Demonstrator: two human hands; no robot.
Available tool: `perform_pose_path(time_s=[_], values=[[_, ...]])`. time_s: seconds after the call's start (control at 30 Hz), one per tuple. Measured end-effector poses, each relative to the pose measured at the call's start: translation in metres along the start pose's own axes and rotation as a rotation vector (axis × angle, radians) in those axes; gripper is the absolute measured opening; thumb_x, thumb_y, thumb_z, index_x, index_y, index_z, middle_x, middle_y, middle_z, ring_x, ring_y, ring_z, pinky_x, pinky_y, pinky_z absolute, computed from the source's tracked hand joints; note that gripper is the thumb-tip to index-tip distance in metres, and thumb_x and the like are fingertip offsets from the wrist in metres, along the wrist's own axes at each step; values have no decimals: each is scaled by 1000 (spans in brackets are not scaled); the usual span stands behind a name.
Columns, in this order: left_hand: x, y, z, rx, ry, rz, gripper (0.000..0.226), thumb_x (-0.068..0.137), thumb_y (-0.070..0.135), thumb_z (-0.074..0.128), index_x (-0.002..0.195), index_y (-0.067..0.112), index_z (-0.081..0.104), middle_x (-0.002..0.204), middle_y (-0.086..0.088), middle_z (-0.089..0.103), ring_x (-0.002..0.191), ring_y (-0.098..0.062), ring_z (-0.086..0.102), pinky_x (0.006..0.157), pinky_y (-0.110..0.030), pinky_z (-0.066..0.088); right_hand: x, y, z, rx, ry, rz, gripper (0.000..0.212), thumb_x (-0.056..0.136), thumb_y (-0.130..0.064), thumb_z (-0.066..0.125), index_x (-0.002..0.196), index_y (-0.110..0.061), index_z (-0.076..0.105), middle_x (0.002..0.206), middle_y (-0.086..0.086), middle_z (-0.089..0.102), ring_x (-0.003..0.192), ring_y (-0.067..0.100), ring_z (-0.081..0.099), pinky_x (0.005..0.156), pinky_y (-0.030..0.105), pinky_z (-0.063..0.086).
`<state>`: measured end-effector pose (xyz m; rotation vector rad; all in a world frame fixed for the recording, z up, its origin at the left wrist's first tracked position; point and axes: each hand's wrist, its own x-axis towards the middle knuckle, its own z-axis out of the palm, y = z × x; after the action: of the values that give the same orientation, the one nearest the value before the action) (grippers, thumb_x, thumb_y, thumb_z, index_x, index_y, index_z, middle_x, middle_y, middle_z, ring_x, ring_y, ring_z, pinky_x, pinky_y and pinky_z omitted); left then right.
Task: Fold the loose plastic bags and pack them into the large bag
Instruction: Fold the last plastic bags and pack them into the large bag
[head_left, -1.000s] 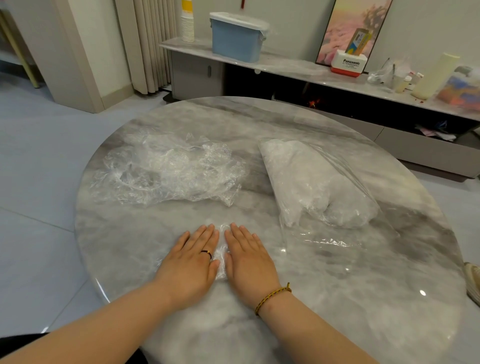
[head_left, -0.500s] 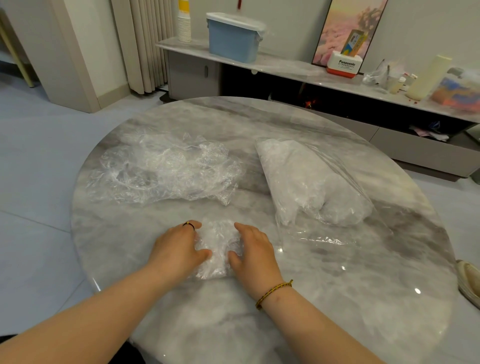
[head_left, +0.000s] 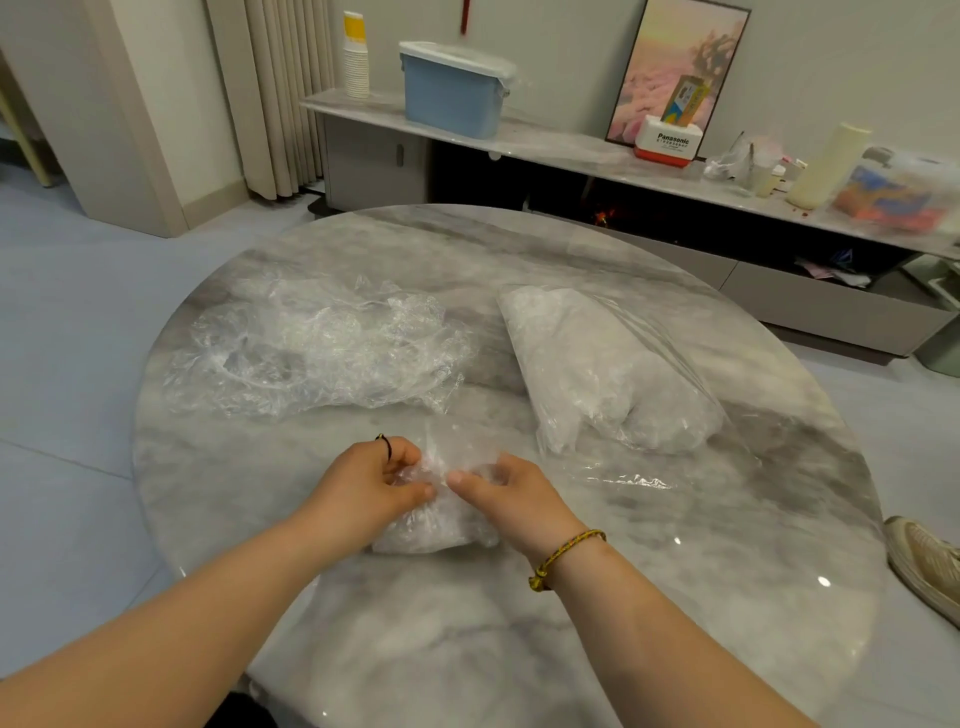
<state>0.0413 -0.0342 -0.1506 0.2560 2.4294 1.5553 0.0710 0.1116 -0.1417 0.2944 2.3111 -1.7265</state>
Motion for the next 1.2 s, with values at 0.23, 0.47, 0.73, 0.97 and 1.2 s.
perform_pose_path(time_s=[0.23, 0.47, 0.73, 0.97, 1.2], values=[[-3, 20, 11, -79, -12, 141, 10, 91, 33, 52, 89, 36, 43, 94, 14, 55, 89, -3, 56, 78, -13, 42, -5, -25, -62, 221, 42, -2, 23, 79, -4, 63, 60, -6, 50, 47, 4, 42, 38, 11, 38, 43, 15, 27], [-3, 30, 47, 310, -154, 247, 43, 93, 36, 46, 135, 32, 40, 144, 17, 19, 131, -4, 32, 100, -11, 23, -3, 0, -126, 370, 370, 197, 19, 89, -2, 47, 72, -9, 51, 64, 8, 44, 53, 16, 48, 44, 19, 43], [6, 45, 85, 459, -183, 274, 52, 94, 43, 39, 142, 42, 19, 155, 9, -2, 134, -13, 30, 109, -21, 22, 21, 5, -122, 521, 535, 162, 21, 94, 1, 43, 76, -9, 43, 68, 7, 43, 58, 18, 45, 47, 25, 50], [21, 41, 89, 471, -130, 68, 44, 96, 31, 42, 139, 27, 36, 155, 3, 8, 125, -15, 45, 102, -23, 35, 65, 1, -117, 418, 511, 68, 8, 90, -7, 53, 84, -7, 58, 62, 3, 47, 54, 17, 44, 46, 20, 41], [34, 40, 83, 393, -79, 44, 46, 94, 6, 36, 136, 23, 41, 130, -1, 51, 118, -18, 49, 95, -21, 38, 110, -19, -95, 303, 378, 50, 15, 94, -5, 45, 83, -12, 52, 72, 1, 49, 63, 14, 46, 55, 21, 37]])
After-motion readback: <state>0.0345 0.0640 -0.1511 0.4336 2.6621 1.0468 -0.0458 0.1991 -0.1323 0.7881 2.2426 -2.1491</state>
